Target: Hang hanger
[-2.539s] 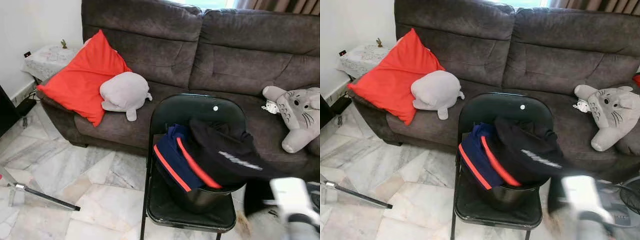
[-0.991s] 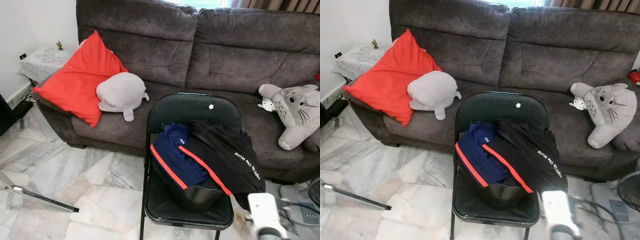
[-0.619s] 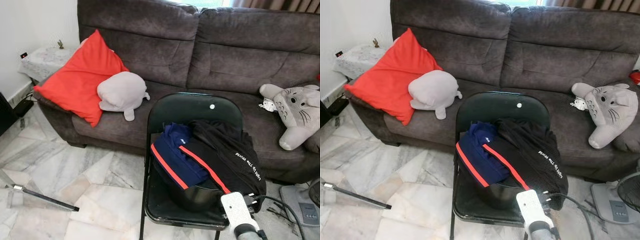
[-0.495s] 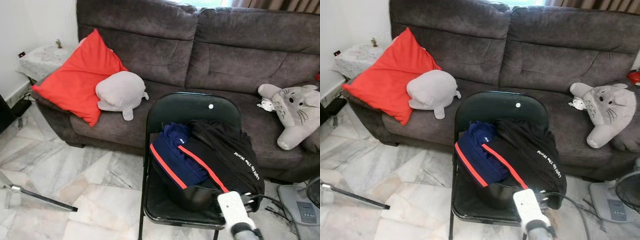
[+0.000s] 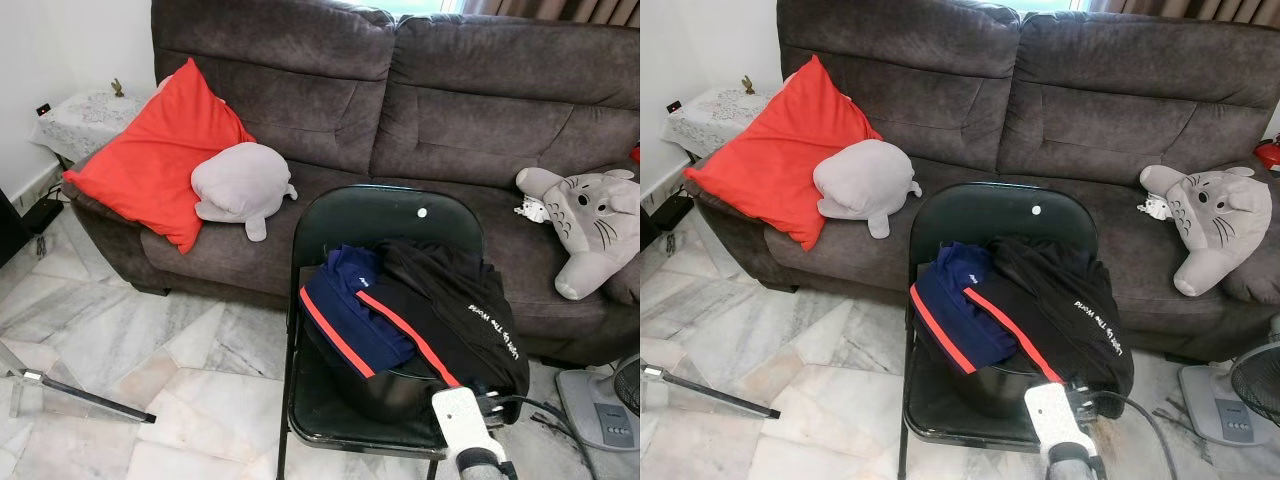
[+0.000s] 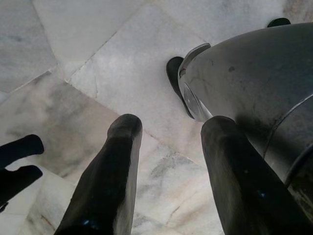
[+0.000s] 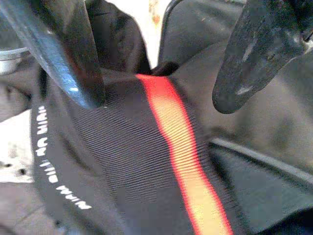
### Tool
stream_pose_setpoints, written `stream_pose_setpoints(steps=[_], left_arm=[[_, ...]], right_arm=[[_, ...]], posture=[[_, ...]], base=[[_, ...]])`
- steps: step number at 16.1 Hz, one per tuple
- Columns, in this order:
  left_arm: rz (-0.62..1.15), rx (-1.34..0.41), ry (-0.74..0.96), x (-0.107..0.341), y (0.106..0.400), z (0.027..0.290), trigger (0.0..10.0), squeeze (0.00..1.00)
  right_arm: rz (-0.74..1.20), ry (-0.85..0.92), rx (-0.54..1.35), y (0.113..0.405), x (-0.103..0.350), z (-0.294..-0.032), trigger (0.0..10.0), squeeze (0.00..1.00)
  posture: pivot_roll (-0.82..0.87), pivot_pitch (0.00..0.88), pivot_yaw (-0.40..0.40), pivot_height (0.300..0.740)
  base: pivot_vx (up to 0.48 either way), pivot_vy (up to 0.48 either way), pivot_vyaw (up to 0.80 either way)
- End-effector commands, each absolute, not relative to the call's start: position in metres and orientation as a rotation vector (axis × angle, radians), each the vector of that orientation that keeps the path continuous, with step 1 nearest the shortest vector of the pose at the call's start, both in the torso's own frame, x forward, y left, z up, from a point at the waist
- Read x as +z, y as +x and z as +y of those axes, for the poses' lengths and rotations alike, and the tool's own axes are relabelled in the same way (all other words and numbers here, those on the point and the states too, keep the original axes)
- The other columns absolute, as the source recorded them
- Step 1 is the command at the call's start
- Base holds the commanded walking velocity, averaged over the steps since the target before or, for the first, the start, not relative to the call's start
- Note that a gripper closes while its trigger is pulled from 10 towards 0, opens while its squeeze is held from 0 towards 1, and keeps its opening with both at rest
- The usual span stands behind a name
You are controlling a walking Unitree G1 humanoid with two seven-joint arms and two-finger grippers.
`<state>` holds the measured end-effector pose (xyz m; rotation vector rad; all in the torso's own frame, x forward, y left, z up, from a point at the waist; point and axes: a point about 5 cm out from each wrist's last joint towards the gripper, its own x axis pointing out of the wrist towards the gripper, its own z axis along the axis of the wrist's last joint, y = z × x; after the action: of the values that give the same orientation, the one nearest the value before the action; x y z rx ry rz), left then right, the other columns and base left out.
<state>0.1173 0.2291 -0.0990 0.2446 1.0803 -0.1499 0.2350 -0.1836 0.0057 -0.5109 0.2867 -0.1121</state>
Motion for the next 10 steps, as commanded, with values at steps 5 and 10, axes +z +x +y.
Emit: stream_pose_setpoints(steps=[5, 10], left_arm=[[1.107, -0.164, 0.245, -0.1015, 0.1093, 0.2285, 10.0, 0.0], [1.107, -0.167, 0.246, -0.1014, 0.1094, 0.2286, 10.0, 0.0]], right_arm=[[0.293, -0.534, -0.155, 0.2316, -0.0064, -0.1871, 10.0, 0.0], [0.261, -0.558, -0.172, 0.2346, -0.0059, -0.1895, 10.0, 0.0]], posture=[[-0.02, 0.096, -0.047, 0.74], [-0.02, 0.095, -0.045, 0.74]], base=[[0.0, 0.0, 0.0], [0.0, 0.0, 0.0]])
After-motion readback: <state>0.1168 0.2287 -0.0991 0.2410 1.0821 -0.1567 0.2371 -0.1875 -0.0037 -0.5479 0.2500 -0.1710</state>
